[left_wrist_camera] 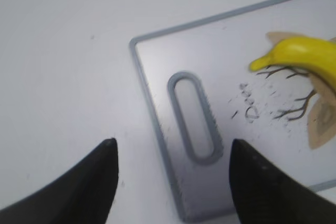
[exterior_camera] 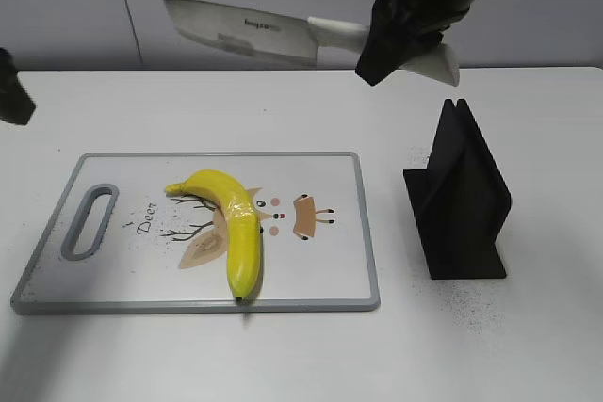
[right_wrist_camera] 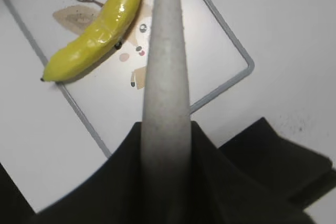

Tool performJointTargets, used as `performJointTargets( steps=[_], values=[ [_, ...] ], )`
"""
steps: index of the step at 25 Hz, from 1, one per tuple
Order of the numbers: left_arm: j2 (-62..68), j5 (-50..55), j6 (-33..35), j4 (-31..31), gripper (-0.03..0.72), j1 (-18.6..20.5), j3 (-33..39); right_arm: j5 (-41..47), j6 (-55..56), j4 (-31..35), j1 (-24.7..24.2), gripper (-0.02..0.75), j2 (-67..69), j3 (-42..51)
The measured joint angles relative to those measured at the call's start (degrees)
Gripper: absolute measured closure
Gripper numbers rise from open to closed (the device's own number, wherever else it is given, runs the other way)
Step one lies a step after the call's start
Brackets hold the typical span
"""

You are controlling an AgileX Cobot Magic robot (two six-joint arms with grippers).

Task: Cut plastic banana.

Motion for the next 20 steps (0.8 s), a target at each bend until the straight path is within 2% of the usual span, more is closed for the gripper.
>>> performJointTargets(
  steps=[3,5,7,14,20],
  values=[
    [-0.04,9.24,-9.12,7.3,0.071,1.92,-0.78,0.91,14.93,-3.65,0.0,0.577,-1.5,0.0],
    [-0.12,15.42,-11.66,10.57,0.072,2.93,-0.79,2.48,23.23,-5.71,0.0,0.577,-2.5,0.0],
    [-0.65,19.77,-12.63,11.2,0.072,3.22,-0.79,3.44,29.51,-6.82,-0.07,0.577,-3.93,0.59],
    [-11.55,21.12,-13.19,10.88,0.09,3.4,2.1,-0.05,39.8,-7.85,-0.07,0.577,-13.71,10.19],
    [-29.46,17.3,-13.13,10.72,0.101,3.4,10.39,-6.4,47.38,-9.57,-0.07,0.577,-21.94,20.73]
  ],
)
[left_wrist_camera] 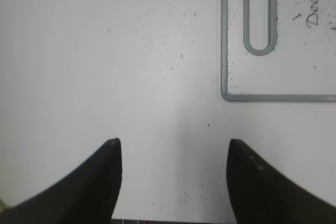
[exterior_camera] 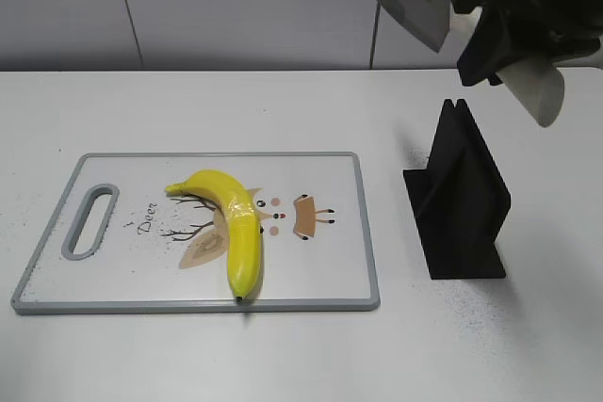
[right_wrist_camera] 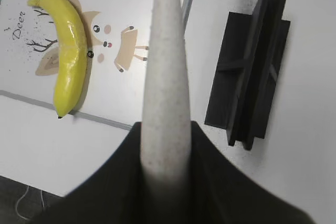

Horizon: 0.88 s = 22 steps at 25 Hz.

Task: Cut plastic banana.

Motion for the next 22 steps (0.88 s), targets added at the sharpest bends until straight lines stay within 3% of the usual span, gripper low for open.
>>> performJointTargets(
  steps=[6,14,22],
  values=[
    [-20.35,-3.16,0.0,-0.05,0.103,0.0,10.22,-2.31,3.06,-1.19,0.0,0.577,-4.35,6.06],
    [-43.95,2.05,0.18,-0.05,0.104,0.0,18.31,-2.58,9.94,-7.68,0.0,0.577,-7.07,12.67],
    [-52.03,0.2,0.18,-0.9,0.11,0.0,22.28,-4.74,11.37,-7.81,0.0,0.577,-7.65,17.84]
  ],
)
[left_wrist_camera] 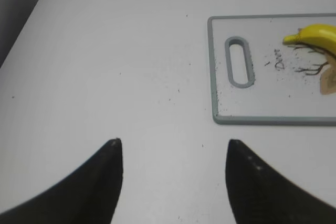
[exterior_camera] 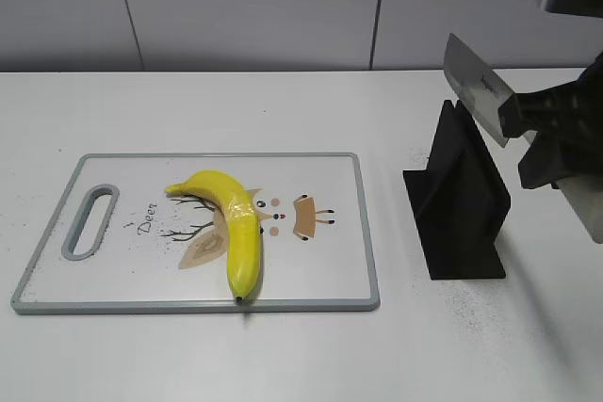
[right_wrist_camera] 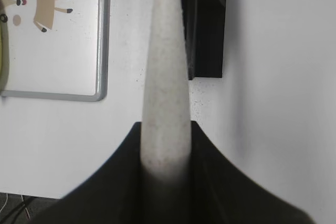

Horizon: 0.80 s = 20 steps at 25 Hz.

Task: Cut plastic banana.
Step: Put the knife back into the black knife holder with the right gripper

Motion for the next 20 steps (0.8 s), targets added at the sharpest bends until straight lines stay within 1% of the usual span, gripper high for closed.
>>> performJointTargets(
  steps=[2,8,11,20],
  values=[
    [0.04,-1.91,0.0,-0.72,0.111,0.0,0.86,-0.9,0.14,-0.25,0.0,0.577,0.0,0.65],
    [0.04,-2.63,0.08,-1.34,0.113,-0.59,0.85,-3.21,0.58,-0.31,0.0,0.577,-0.07,0.92],
    [0.04,-2.68,0.64,-1.59,0.113,-1.89,1.03,-3.55,1.22,-0.71,0.0,0.577,-0.07,0.92],
    [0.04,-2.68,0.76,-1.66,0.115,-2.07,1.29,-3.66,3.75,-2.66,0.0,0.577,-0.07,0.92]
  ],
)
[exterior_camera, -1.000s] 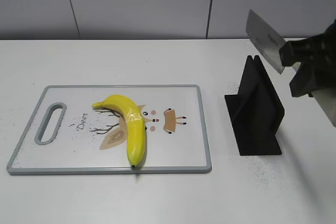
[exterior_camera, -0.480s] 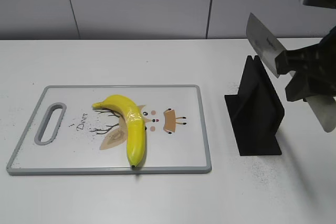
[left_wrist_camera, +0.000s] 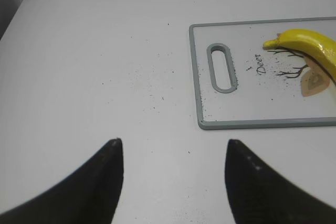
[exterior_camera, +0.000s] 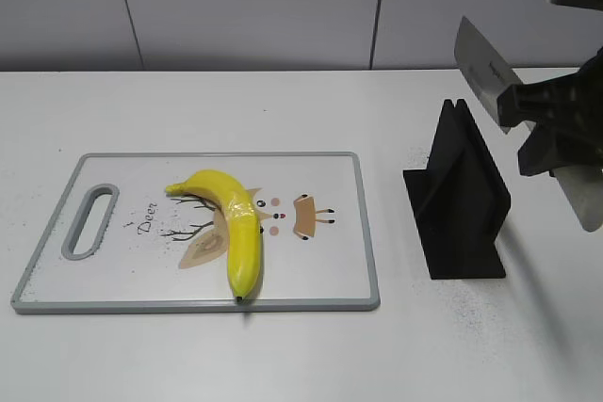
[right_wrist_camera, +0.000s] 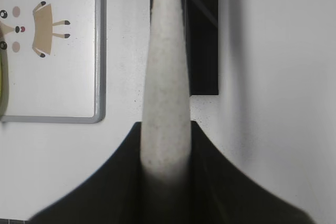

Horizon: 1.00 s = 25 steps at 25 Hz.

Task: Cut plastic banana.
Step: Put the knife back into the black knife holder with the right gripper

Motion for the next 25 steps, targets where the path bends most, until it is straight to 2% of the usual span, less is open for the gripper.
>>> performJointTargets(
  steps=[25],
  values=[
    [0.0,0.0,0.1,-0.05,0.124,0.0,0.0,-2.23,-0.27,-0.85,0.0,0.577,12.73,0.0]
  ],
)
